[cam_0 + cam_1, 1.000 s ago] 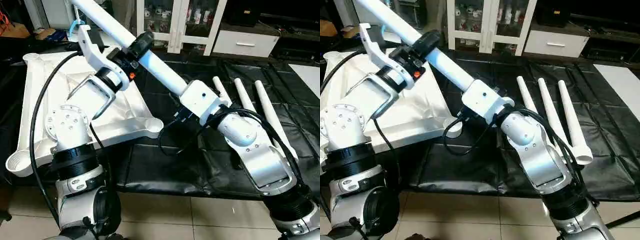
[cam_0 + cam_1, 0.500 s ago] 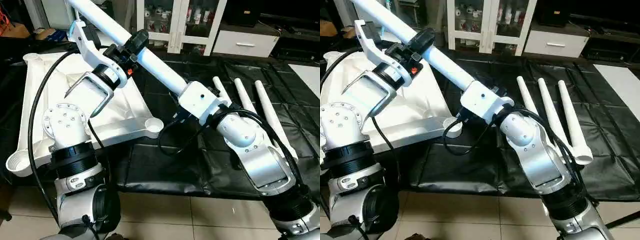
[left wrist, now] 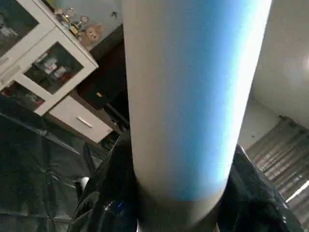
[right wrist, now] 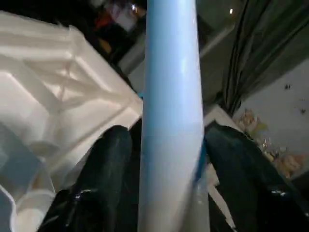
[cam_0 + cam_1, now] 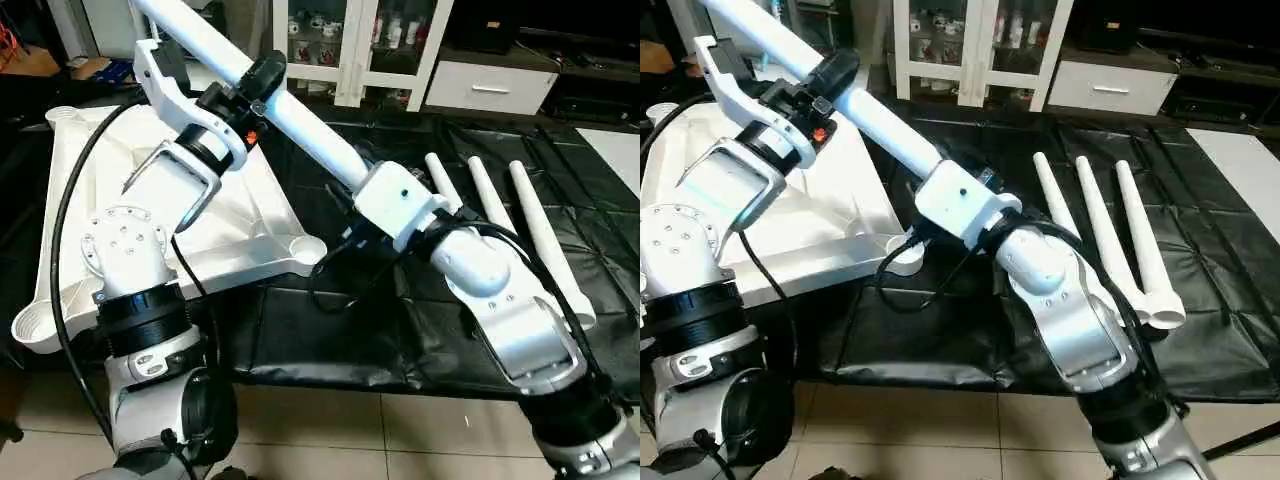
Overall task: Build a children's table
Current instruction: Pick table leg
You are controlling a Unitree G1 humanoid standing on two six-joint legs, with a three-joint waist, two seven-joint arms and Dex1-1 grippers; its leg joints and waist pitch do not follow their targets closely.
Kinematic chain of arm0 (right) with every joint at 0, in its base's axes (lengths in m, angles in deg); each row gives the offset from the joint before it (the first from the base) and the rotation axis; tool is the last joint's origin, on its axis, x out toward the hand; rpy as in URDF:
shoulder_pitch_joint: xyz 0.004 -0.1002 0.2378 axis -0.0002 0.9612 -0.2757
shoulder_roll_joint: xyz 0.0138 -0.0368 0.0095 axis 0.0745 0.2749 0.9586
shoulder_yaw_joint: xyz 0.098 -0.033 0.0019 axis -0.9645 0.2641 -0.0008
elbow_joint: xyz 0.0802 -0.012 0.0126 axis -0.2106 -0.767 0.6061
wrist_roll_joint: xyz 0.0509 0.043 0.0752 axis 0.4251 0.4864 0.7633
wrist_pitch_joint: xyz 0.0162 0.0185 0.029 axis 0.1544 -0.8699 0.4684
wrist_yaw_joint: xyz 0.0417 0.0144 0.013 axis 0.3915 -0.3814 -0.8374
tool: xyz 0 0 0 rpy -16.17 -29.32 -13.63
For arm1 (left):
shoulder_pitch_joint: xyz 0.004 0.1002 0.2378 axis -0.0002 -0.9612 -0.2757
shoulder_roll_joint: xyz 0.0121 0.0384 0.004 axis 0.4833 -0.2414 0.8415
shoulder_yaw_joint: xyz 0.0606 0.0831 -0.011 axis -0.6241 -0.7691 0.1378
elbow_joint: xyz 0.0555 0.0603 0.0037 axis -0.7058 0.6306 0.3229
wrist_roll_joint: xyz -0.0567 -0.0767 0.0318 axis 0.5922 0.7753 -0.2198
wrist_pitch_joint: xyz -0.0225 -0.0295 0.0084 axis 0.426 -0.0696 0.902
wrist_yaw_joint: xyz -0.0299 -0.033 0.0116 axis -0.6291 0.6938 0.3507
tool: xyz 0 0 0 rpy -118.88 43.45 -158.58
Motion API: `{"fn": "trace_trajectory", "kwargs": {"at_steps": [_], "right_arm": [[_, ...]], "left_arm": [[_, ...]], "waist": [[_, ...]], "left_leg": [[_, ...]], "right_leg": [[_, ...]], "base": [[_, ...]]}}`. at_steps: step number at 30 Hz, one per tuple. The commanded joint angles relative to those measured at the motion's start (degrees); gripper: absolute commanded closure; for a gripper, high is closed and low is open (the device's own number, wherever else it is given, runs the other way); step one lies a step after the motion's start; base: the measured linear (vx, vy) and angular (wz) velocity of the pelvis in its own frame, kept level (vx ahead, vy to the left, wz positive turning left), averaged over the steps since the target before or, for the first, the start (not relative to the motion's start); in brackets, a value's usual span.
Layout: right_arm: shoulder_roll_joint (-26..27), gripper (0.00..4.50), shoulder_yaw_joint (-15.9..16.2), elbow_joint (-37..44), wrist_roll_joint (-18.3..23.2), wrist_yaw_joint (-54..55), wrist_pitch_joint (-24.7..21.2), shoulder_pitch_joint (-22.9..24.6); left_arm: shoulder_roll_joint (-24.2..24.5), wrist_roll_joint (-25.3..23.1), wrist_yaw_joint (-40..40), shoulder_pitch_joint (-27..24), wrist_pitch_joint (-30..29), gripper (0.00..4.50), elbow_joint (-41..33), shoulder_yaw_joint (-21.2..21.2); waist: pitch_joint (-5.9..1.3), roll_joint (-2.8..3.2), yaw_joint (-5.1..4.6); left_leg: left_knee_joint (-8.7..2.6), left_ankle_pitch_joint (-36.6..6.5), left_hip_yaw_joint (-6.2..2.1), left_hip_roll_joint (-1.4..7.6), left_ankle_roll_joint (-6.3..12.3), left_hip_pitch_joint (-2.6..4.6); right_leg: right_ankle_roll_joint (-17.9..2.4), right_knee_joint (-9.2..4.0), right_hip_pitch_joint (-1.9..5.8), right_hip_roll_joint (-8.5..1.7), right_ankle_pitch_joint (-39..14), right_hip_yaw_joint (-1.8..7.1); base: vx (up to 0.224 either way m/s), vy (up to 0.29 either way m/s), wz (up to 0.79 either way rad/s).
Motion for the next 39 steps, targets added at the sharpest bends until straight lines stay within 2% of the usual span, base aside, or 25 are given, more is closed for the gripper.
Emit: {"fn": "trace_trajectory", "kwargs": {"at_steps": [1,5,8,9,10,14,19,20,23,33,35,36,37,39], "right_arm": [[-0.2,1.31,-1.4,2.9,1.1,-0.4,1.8,0.9],[-1.0,1.01,-0.4,5.1,1.4,-1.9,2.2,2.1],[-4.2,0.93,3.4,6.5,0.3,-6.3,1.7,5.1],[-4.4,0.93,3.6,6.5,0.3,-6.6,1.6,5.3],[-5.6,0.93,5.4,6.4,-0.6,-7.9,1.2,6.8],[-6.7,0.93,7.6,4.9,-3.3,-8.2,1.6,9.2],[-6.3,0.93,7.5,4.3,-4.3,-7.6,1.4,9.2],[-6.3,0.93,7.4,4.2,-4.3,-7.6,1.4,9.2],[-6.5,0.93,7.4,4.0,-4.4,-7.6,1.4,8.8],[-6.0,0.93,6.7,4.1,-5.4,-7.7,1.6,8.5],[-6.1,0.93,6.7,4.1,-5.5,-7.7,1.7,8.5],[-6.2,0.93,6.7,4.1,-5.6,-7.8,1.7,8.6],[-6.4,0.93,6.8,4.1,-5.8,-7.9,1.8,8.8],[-6.4,0.93,6.8,4.1,-5.8,-7.9,1.8,8.8]], "left_arm": [[0.4,-0.1,-1.7,1.0,1.1,2.82,0.7,0.0],[0.7,-0.7,-2.6,1.2,1.8,2.82,1.4,0.4],[1.1,-1.6,-4.1,2.1,3.3,2.82,2.5,0.7],[1.1,-1.7,-4.2,2.2,3.5,2.82,2.6,0.8],[1.2,-2.3,-5.6,2.8,4.6,2.82,3.1,1.2],[1.4,-2.9,-8.8,4.0,5.9,2.82,3.8,2.2],[1.3,-2.9,-12.0,4.7,6.3,2.82,3.7,2.6],[1.3,-2.9,-12.4,4.8,6.2,2.82,3.7,2.6],[1.1,-2.8,-14.7,5.3,6.3,2.82,4.0,3.2],[0.9,-2.2,-16.7,5.1,7.1,2.82,4.2,2.5],[1.2,-2.3,-15.5,5.0,7.2,2.82,4.1,1.8],[1.5,-2.0,-13.2,4.8,7.4,2.82,3.6,1.0],[2.0,-0.6,-6.8,4.1,7.8,2.82,1.7,-0.8],[2.2,-0.1,-4.9,3.9,7.9,2.82,1.2,-1.3]], "waist": [[-3.89,0.25,-0.13],[-3.83,0.34,-0.11],[-3.83,0.34,-0.04],[-3.77,0.34,-0.06],[-3.77,0.18,-0.03],[-3.7,-0.01,-0.13],[-3.66,-0.06,-0.26],[-3.71,-0.4,-0.24],[-3.7,-0.23,-0.24],[-3.63,-0.38,-0.2],[-3.62,-0.38,-0.15],[-3.61,-0.45,-0.17],[-3.61,-0.41,-0.05],[-3.66,-0.31,-0.05]], "left_leg": [[-3.53,-4.7,-0.57,1.77,-1.01,1.4],[-3.64,-5.6,-0.65,1.83,-1.19,1.5],[-3.66,-6.0,-0.74,1.88,-1.27,1.47],[-3.66,-6.4,-0.69,1.85,-1.3,1.45],[-3.69,-6.8,-0.75,1.85,-1.34,1.41],[-3.68,-7.2,-0.8,1.92,-1.43,1.34],[-3.63,-7.4,-0.8,1.94,-1.31,1.35],[-3.56,-7.1,-0.76,1.91,-1.13,1.3],[-3.58,-6.8,-0.82,1.98,-1.18,1.34],[-3.58,-7.4,-0.78,1.97,-1.45,1.42],[-3.59,-7.4,-0.78,1.94,-1.42,1.39],[-3.61,-7.3,-0.79,1.98,-1.38,1.41],[-3.65,-6.8,-0.78,1.94,-1.19,1.4],[-3.66,-6.7,-0.76,2.09,-1.65,1.45]], "right_leg": [[-10.4,-3.65,2.75,-2.92,6.8,1.97],[-9.8,-3.74,2.73,-2.9,5.6,1.95],[-9.6,-3.85,2.81,-2.93,5.2,1.97],[-9.6,-3.96,2.7,-2.97,4.8,1.99],[-9.7,-4.0,2.79,-3.03,3.9,1.96],[-9.9,-4.07,2.62,-3.18,2.2,2.01],[-10.0,-4.05,2.46,-3.12,1.4,2.02],[-10.1,-4.0,2.54,-3.14,1.7,2.02],[-10.2,-3.94,2.48,-3.1,2.3,1.99],[-10.0,-4.0,2.4,-3.11,2.0,2.01],[-10.0,-4.04,2.42,-3.16,1.6,2.02],[-10.0,-4.03,2.38,-3.16,1.6,2.03],[-9.9,-4.11,2.32,-3.24,1.2,2.06],[-10.3,-3.87,2.27,-3.23,2.2,2.03]], "base": [[0.0,0.0,0.0],[0.0,0.0,0.0],[0.0,0.0,0.0],[0.0,0.0,0.0],[0.0,0.0,0.0],[0.0,0.0,0.0],[0.0,0.0,0.0],[0.0,0.0,0.0],[0.0,0.0,0.0],[0.0,0.0,0.0],[0.0,0.0,0.0],[0.0,0.0,0.0],[0.0,0.0,0.0],[0.0,0.0,0.0]]}}
